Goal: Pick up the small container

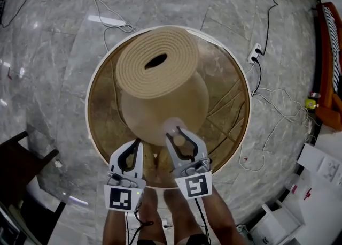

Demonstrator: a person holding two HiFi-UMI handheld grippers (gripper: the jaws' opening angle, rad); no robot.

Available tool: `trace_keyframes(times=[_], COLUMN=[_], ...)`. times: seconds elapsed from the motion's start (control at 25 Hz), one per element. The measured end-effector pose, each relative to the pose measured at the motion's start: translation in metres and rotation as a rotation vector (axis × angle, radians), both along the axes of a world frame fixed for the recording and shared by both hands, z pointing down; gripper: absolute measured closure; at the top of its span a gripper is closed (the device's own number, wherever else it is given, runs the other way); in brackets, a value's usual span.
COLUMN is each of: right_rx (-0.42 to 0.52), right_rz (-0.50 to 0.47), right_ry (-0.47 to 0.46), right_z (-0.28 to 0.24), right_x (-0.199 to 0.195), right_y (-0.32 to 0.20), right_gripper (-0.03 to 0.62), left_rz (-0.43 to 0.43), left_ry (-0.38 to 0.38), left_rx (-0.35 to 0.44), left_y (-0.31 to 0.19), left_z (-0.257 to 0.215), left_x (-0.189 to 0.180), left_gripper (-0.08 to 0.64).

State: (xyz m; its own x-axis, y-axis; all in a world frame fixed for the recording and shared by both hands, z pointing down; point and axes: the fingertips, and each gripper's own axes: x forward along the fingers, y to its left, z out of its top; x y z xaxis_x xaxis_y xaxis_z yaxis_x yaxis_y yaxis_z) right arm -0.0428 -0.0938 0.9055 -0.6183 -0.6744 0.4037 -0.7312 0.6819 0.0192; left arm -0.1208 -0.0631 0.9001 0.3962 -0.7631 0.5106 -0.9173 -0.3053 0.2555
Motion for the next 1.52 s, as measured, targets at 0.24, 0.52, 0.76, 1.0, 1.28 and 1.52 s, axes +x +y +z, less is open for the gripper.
trace_keyframes(times=[0.24,0.52,0.76,1.0,1.28,1.52], right_rx=[-0.074,-0.081,-0.079,-0.041,-0.004,0.047], right_rz=[0.013,0.024,0.018,0.024,0.039,0.056], right_ry=[0.025,0.029,0.031,0.007,-0.021,-0.019], right_z=[0.005,-0.027,-0.093,-0.169,-0.269,-0.351], right_x=[0.002,0.007,0.013,0.017,0.028,0.036], right_y=[0.006,0.005,0.001,-0.011,-0.016,-0.007], right_gripper=[0.466,0.466,0.466,0.466,0.466,0.466], left_rz=[0.002,0.006,0.024,0.015,0.005,0.059], left_ry=[-0.009,-0.023,-0.04,-0.047,-0.052,-0.114], left_rx=[0.016,0.057,0.093,0.145,0.203,0.274], left_y=[-0.002,-0.009,-0.016,-0.028,-0.031,-0.017], left_z=[-0.011,-0.049,-0.117,-0.193,-0.29,-0.357], left_x=[-0.006,-0.013,-0.007,-0.002,0.004,0.005], left_gripper=[0.541,0.541,0.541,0.541,0.541,0.541])
